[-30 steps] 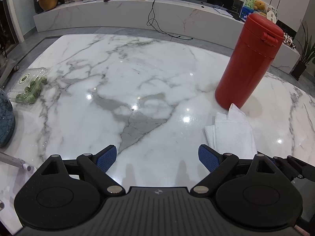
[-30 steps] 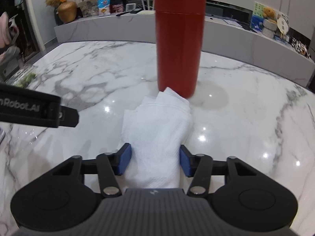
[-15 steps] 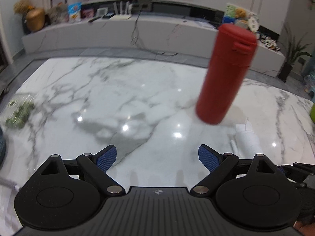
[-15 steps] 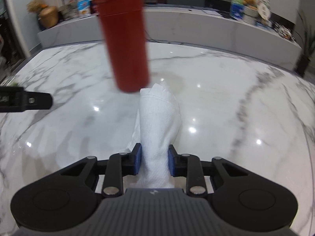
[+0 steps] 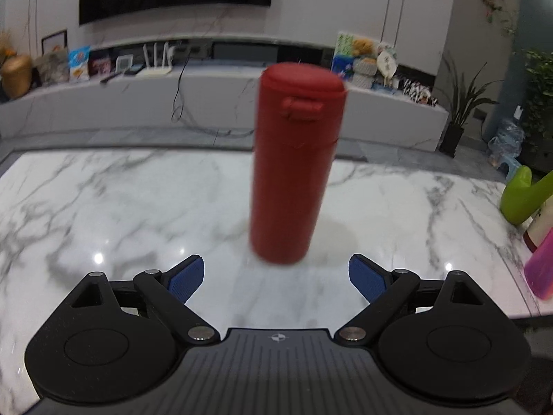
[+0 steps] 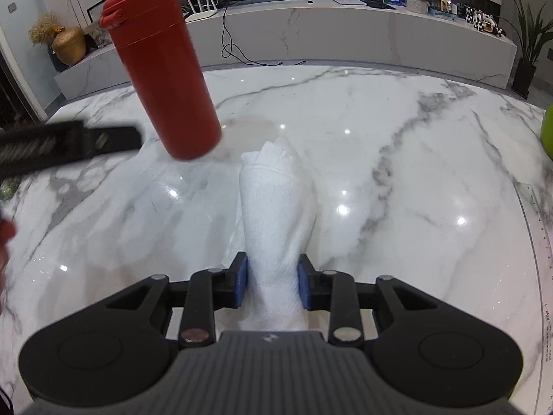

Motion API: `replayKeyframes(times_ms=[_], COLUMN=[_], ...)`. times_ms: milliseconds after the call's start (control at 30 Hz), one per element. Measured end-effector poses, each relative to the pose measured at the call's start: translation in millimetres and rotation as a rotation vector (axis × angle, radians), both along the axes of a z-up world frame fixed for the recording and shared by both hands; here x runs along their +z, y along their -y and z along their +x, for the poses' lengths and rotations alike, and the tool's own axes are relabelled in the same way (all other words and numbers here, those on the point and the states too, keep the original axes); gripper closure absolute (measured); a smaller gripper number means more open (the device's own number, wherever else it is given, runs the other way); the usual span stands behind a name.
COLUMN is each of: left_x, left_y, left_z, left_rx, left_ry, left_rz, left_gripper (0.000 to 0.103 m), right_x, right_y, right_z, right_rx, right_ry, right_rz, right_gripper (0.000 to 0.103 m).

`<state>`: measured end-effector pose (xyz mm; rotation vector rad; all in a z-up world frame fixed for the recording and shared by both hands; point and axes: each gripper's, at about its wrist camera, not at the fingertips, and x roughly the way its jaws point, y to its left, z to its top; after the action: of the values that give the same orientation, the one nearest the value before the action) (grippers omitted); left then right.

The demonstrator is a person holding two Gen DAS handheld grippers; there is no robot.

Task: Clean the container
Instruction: 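Grasp the red bottle with the left gripper while the right gripper holds the towel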

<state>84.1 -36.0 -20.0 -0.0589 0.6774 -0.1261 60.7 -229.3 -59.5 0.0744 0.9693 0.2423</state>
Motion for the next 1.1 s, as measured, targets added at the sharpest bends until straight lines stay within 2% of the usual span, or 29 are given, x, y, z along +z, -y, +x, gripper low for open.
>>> replayKeyframes(times_ms=[100, 167, 367, 400, 467, 600, 667, 900, 1100], left_x=[6.6, 10.2, 11.2, 10.7, 9.7, 10.6, 11.8, 17.7, 23.1], left_y=[3.9, 5.7, 8.4, 8.0, 7.1, 4.8, 6.6, 6.3, 4.9], left_z=[11.5, 18.4, 27.5, 28.6, 30.5, 32.7, 31.5, 26.7, 22.6], left_rx=[0.017, 0.025, 0.027, 0.03, 0.038, 0.029, 0.013, -0.006, -0.016], left_ry=[0.063, 0.103, 0.181, 0.187, 0.196, 0.213, 0.222, 0.231, 0.235], left_rz=[-0.018, -0.025, -0.039, -0.039, -0.039, -0.053, -0.049, -0.035, -0.023], left_gripper=[0.011, 0.011, 0.011, 0.012, 0.023, 0.029, 0.04, 0.04, 0.041], right_x=[0.1, 0.6, 3.3, 4.3, 5.8, 5.7, 5.3, 6.9, 13.5], right_y=[-0.3, -1.3, -3.2, -3.0, -2.6, -2.2, -1.5, -0.2, -0.3], right_z=[-1.4, -1.8, -2.2, -2.2, -2.0, -2.8, -3.3, -4.7, -5.5], right_rx=[0.001, 0.004, 0.013, 0.011, 0.009, 0.012, 0.012, 0.005, 0.021], right_ry=[0.002, -0.001, 0.016, 0.023, 0.034, 0.035, 0.034, 0.045, 0.095], right_rz=[-0.009, -0.007, -0.02, -0.021, -0.022, -0.024, -0.024, -0.013, -0.011], right_gripper=[0.064, 0.056, 0.055, 0.054, 0.054, 0.054, 0.054, 0.054, 0.054])
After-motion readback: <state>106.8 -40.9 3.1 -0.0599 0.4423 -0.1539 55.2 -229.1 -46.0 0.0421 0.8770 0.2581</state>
